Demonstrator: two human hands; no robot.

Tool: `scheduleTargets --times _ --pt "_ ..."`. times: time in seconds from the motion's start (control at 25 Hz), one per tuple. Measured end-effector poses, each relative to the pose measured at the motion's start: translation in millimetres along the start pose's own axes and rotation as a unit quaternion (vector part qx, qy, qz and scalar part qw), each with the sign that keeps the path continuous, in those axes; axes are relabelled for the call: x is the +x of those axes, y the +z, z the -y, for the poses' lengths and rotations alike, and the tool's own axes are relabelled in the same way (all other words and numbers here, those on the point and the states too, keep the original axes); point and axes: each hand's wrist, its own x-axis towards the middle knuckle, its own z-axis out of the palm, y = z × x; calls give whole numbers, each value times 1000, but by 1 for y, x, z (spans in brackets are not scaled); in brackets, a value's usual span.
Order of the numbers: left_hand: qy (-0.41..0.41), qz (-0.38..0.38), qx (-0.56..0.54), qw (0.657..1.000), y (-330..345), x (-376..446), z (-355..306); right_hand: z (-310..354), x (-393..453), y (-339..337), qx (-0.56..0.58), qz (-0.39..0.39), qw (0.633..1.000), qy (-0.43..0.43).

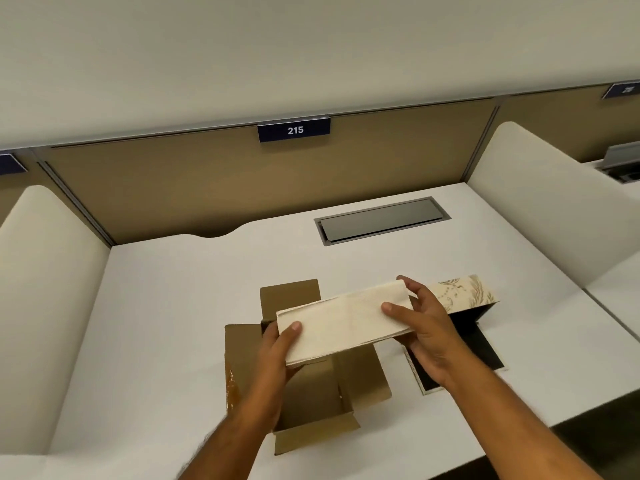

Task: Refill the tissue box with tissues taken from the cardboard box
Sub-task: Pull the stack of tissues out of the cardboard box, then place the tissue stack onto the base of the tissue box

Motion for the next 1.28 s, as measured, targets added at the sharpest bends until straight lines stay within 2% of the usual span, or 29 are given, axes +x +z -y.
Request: scheduleTargets --times 0.24,0.44,0.64,0.92,1.16,1.28 --pt "-14 87 53 995 36 -8 8 -5 -19 -51 -35 13 999 30" --pt "-35 96 16 995 76 -6 19 0 -14 -101 -10 32 998 57" --pt "-39 47 57 996 143 0 43 11 5 -176 -61 84 990 92" --pt "-50 26 113 992 229 0 89 27 43 -282 -111 142 974 135" --pt "-125 -67 20 990 252 6 147 12 68 -328 -148 178 957 176" --pt "-164 -101 -36 981 259 12 168 1 80 -334 -133 160 960 190"
